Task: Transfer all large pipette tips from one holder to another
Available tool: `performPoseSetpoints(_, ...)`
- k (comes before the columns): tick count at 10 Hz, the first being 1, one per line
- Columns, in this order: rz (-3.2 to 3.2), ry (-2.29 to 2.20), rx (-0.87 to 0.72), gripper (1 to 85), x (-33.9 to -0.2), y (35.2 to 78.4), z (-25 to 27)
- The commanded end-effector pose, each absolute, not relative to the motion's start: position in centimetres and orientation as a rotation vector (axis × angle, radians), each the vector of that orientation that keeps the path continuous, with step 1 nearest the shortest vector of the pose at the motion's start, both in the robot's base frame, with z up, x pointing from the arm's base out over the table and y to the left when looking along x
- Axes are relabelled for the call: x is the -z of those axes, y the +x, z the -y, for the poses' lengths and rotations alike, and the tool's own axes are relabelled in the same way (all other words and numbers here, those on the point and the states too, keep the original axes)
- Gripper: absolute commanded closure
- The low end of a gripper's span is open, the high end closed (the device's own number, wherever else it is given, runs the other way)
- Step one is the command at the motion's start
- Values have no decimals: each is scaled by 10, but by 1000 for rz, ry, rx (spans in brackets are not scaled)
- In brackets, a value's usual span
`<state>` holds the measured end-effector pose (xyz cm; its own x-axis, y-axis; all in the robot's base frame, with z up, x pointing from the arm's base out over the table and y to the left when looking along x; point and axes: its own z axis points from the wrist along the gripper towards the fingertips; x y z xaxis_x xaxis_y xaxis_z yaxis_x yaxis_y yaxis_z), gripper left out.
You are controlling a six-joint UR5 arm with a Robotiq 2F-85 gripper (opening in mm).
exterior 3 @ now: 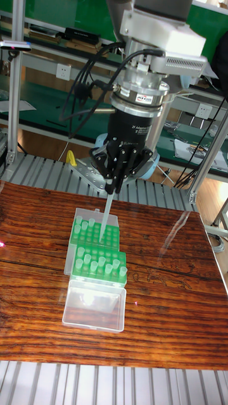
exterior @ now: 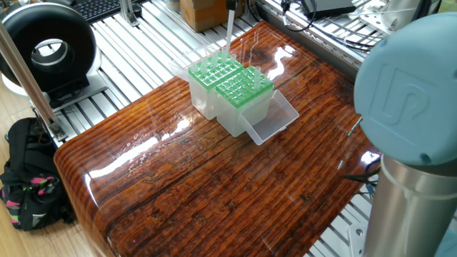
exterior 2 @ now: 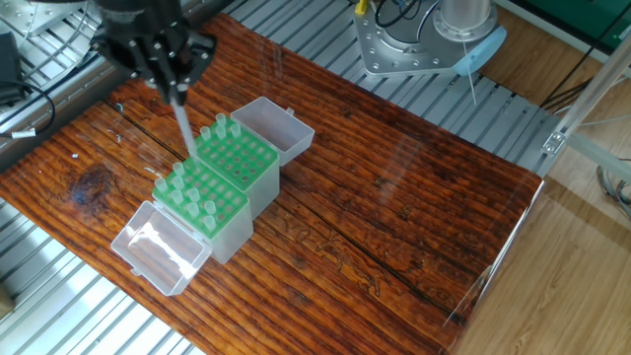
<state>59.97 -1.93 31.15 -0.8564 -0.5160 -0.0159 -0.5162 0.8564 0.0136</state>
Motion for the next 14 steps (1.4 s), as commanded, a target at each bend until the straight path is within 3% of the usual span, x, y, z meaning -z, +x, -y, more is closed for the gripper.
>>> performPoseSetpoints(1, -2979, -878, -13, 713, -307, 619, 22)
performPoseSetpoints(14, -3074, -894, -22, 717, -279, 603, 20)
